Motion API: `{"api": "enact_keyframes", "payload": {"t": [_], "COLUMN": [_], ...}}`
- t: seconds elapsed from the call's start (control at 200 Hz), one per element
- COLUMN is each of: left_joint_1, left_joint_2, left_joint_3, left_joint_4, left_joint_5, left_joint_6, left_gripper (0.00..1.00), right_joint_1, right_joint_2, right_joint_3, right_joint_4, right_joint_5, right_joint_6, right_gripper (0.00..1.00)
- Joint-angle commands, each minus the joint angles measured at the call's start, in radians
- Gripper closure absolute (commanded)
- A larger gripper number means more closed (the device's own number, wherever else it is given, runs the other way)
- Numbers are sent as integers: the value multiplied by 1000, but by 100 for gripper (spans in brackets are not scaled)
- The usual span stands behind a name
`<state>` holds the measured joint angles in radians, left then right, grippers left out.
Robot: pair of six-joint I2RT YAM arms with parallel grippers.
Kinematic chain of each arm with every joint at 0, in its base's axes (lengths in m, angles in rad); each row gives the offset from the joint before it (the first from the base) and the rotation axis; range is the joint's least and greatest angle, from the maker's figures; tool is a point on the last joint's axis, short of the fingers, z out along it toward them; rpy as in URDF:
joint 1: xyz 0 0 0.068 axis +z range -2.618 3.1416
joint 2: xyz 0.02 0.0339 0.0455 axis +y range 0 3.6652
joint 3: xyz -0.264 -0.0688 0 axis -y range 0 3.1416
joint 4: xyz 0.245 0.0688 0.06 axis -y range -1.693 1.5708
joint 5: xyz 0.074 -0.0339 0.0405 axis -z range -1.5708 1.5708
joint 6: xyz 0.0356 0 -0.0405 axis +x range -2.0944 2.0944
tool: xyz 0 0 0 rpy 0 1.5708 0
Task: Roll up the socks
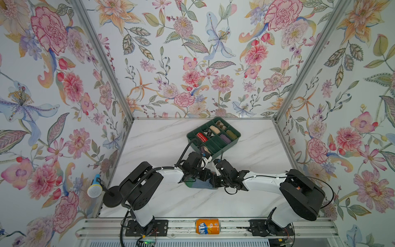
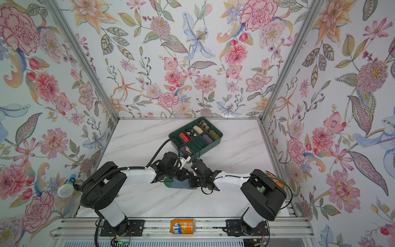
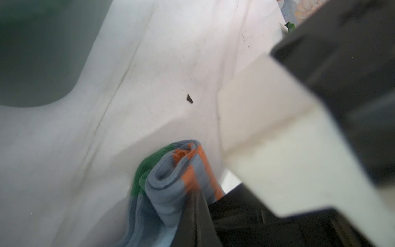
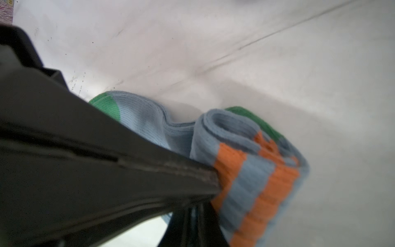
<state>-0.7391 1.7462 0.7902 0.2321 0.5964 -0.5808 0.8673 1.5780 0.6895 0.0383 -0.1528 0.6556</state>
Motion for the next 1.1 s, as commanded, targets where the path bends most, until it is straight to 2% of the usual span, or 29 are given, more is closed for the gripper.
{"api": "enact_keyframes", "payload": {"t": [0.0, 0.23, 0.41, 0.701, 0.886, 0.996, 1.096], "left_joint_1": [-15, -31, -31, -34, -43, -51, -52], "left_joint_2": [35, 50, 57, 76, 99, 101, 96], "left_joint_3": [28, 16, -25, -56, -50, -49, -50], "left_joint_4": [-31, -90, -57, -4, 1, 4, 4], "left_joint_5": [1, -23, -44, -115, -135, -142, -145], "left_joint_6": [15, 49, 54, 73, 79, 82, 83], "left_gripper": [100, 100, 100, 100, 100, 100, 100], "right_joint_1": [-3, -10, -20, -41, -118, -173, -199], "right_joint_2": [28, 1, -47, -238, -394, -423, -422], "right_joint_3": [-58, -71, -89, -129, -181, -213, -253], "right_joint_4": [-169, -157, -112, -67, -141, -174, -121], "right_joint_5": [-7, -1, -25, -35, -2, -33, -93], "right_joint_6": [4, 7, 13, 2, 33, 51, 87], "right_gripper": [88, 85, 75, 68, 64, 63, 63]}}
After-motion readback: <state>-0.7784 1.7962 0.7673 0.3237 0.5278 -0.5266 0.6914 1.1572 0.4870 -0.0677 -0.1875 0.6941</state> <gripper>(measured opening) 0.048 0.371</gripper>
